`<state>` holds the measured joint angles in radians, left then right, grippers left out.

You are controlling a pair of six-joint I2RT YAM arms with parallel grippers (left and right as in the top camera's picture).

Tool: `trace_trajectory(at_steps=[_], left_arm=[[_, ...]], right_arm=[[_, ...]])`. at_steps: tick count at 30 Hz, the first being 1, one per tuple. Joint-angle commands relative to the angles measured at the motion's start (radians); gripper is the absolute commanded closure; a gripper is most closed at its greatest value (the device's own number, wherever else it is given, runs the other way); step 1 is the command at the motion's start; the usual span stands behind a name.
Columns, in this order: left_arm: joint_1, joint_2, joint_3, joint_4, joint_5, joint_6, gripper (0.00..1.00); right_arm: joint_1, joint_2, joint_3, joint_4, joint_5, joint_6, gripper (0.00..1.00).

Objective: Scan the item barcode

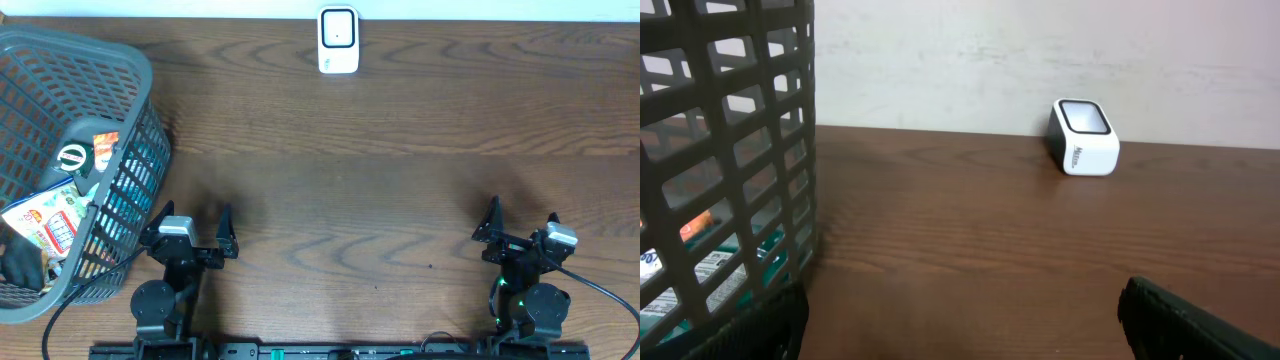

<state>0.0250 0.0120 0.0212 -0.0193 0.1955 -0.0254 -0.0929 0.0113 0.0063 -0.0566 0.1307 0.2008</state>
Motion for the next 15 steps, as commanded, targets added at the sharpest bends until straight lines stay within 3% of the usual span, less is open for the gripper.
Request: trace_trajectory(at_steps=[1,10,15], left_arm=[[-0.003,-0.002,-0.017,-0.033,-0.011,0.007,0.02],[-0.003,0.0,-0.017,-0.011,0.002,-0.001,0.02],[-0.004,0.0,0.008,0.055,0.151,-0.035,0.02]], right_arm=[[0.008,0.002,-0.001,-0.004,0.005,0.004,0.01],[0.008,0.002,-0.001,-0.004,0.005,0.004,0.01],[0.008,0.002,-0.001,-0.005,0.006,0.004,0.01]])
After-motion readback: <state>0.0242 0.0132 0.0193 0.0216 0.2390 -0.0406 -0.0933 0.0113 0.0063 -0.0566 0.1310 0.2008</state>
